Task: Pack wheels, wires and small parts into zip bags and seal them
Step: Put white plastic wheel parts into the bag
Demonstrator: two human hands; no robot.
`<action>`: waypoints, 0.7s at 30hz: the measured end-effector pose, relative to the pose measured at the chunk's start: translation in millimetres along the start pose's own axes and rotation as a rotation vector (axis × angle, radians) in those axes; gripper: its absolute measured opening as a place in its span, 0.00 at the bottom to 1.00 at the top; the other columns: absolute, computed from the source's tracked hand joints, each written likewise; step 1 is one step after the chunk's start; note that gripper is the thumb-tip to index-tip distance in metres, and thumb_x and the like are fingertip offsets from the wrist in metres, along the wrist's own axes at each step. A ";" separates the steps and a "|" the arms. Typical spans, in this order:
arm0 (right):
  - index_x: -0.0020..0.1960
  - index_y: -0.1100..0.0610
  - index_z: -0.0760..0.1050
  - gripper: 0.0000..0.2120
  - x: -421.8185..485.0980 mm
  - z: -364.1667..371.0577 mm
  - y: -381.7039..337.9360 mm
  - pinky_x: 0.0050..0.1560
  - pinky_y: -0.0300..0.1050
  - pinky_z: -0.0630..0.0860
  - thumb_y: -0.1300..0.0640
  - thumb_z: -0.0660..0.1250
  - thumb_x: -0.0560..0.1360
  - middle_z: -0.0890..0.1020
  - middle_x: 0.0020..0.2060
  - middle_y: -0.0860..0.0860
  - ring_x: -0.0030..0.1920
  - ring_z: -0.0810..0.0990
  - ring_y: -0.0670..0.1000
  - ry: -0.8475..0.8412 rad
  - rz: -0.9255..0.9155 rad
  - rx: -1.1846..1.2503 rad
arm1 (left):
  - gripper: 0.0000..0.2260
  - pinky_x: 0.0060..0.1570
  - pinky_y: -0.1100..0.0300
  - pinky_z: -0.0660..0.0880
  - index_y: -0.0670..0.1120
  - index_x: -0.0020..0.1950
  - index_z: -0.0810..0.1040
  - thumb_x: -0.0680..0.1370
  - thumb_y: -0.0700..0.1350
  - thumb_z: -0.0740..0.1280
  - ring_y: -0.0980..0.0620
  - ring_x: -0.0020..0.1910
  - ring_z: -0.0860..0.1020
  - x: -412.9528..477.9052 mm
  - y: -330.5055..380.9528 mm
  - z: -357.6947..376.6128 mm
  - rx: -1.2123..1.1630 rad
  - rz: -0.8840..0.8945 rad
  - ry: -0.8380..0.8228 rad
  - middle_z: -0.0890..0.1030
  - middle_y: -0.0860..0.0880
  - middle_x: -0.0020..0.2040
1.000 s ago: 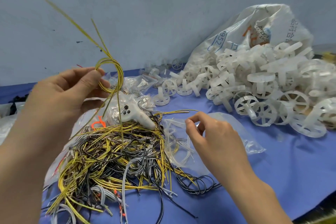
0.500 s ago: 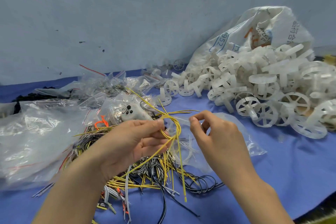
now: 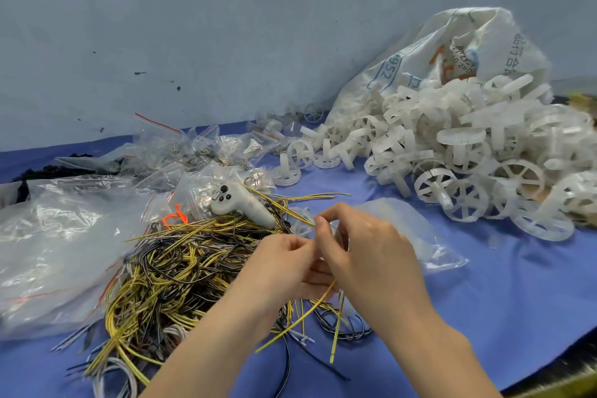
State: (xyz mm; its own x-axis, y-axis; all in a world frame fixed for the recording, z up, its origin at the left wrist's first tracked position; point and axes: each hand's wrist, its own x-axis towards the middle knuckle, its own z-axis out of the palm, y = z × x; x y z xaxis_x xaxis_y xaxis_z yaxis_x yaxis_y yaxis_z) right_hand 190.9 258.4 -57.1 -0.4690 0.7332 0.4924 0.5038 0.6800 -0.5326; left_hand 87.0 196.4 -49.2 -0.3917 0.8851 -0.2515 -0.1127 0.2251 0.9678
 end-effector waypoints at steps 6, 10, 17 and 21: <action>0.47 0.47 0.76 0.09 -2.3 -2.4 -4.5 0.35 0.49 0.73 0.43 0.62 0.79 0.80 0.37 0.45 0.40 0.79 0.52 0.017 -0.042 -0.035 | 0.18 0.29 0.67 0.74 0.45 0.33 0.83 0.79 0.35 0.62 0.57 0.30 0.79 10.9 1.0 11.4 0.035 0.078 -0.052 0.81 0.49 0.32; 0.46 0.47 0.76 0.09 -1.8 -7.5 -0.2 0.34 0.49 0.71 0.44 0.62 0.79 0.73 0.32 0.43 0.38 0.78 0.52 0.033 -0.031 -0.030 | 0.10 0.38 0.65 0.78 0.38 0.45 0.81 0.79 0.31 0.61 0.54 0.39 0.81 22.9 5.9 6.6 -0.021 0.036 -0.255 0.82 0.45 0.40; 0.49 0.47 0.74 0.10 -5.7 -7.1 -6.2 0.37 0.49 0.71 0.43 0.59 0.80 0.80 0.38 0.45 0.41 0.78 0.50 -0.009 -0.044 -0.037 | 0.17 0.32 0.65 0.74 0.44 0.38 0.80 0.80 0.35 0.55 0.56 0.31 0.78 25.9 9.1 21.0 -0.255 -0.009 -0.365 0.78 0.48 0.33; 0.51 0.47 0.74 0.11 -7.1 -6.2 -12.7 0.41 0.49 0.73 0.42 0.57 0.80 0.82 0.46 0.45 0.45 0.80 0.51 -0.068 -0.069 -0.041 | 0.05 0.31 0.70 0.65 0.49 0.29 0.72 0.63 0.44 0.68 0.61 0.23 0.70 19.6 8.8 65.2 -1.061 0.270 0.041 0.68 0.53 0.24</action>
State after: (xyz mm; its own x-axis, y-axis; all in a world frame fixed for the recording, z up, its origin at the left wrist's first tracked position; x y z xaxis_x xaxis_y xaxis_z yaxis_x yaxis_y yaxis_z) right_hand 192.3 244.6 -49.6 -0.5511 0.6838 0.4782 0.4974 0.7294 -0.4697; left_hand 137.9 242.3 -44.9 -0.5492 0.8341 -0.0516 -0.7400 -0.4567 0.4938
